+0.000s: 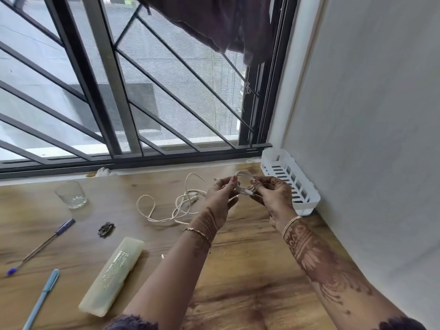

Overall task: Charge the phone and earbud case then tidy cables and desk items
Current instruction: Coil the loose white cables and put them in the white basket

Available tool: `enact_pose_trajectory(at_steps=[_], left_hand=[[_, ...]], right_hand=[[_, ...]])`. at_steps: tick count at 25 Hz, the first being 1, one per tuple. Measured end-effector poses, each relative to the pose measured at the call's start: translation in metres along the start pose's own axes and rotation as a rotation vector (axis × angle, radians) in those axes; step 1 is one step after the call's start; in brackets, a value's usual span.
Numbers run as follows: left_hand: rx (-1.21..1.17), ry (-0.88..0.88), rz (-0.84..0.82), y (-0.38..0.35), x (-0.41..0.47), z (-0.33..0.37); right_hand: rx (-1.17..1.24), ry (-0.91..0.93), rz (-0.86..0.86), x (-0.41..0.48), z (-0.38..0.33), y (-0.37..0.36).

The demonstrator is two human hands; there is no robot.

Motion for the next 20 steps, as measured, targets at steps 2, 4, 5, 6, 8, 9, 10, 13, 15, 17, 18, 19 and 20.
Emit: enact_pose_trajectory(at_steps=[2,4,5,6,8,9,10,13,15,17,18,19,20], left_hand=[[0.0,0.03,-0.017,-0.011,0.009,-0.005],[-0.008,0.068,-0.02,-0.018,0.018,-0.013],[-0.008,0.094,-0.02,-0.021,0.02,-0.017],[-0.002,0.121,-0.02,-0.024,0.022,-0.021],[0.02,0.161,-0.016,-0.029,0.027,-0.032],[0.04,0.174,-0.014,-0.032,0.029,-0.037],[0.065,0.184,-0.013,-0.035,0.032,-0.042],[0.197,0.215,-0.024,-0.048,0.039,-0.052],[0.282,0.224,-0.027,-0.062,0.047,-0.056],[0.334,0.227,-0.029,-0.077,0.055,-0.062],[0.353,0.232,-0.031,-0.084,0.059,-0.065],[0.368,0.238,-0.032,-0.09,0.062,-0.069],[0.376,0.248,-0.032,-0.094,0.066,-0.072]], right_hand=[[-0.009,0.047,0.051,0.003,-0.014,0.014],[0.025,0.106,0.12,0.012,-0.031,0.033],[-0.007,0.141,0.177,0.021,-0.041,0.043],[-0.103,0.185,0.251,0.033,-0.05,0.053],[-0.391,0.274,0.4,0.059,-0.068,0.07],[-0.532,0.326,0.444,0.071,-0.076,0.076],[-0.656,0.373,0.459,0.083,-0.083,0.081],[-0.931,0.425,0.472,0.108,-0.09,0.082],[-1.036,0.446,0.48,0.124,-0.087,0.078],[-1.118,0.439,0.473,0.137,-0.08,0.074],[-1.148,0.426,0.466,0.143,-0.076,0.073],[-1.173,0.416,0.461,0.148,-0.073,0.072],[-1.19,0.405,0.46,0.152,-0.07,0.072]])
Point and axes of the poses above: each hand's wrist, its own x-axis towards the middle knuckle, its own y-axis out of the back of the hand, z = x × y, the point moved 3 cm from there along x, towards the middle knuckle, and after that the axes turned 13 degrees about -y, right-handed, at the moved point
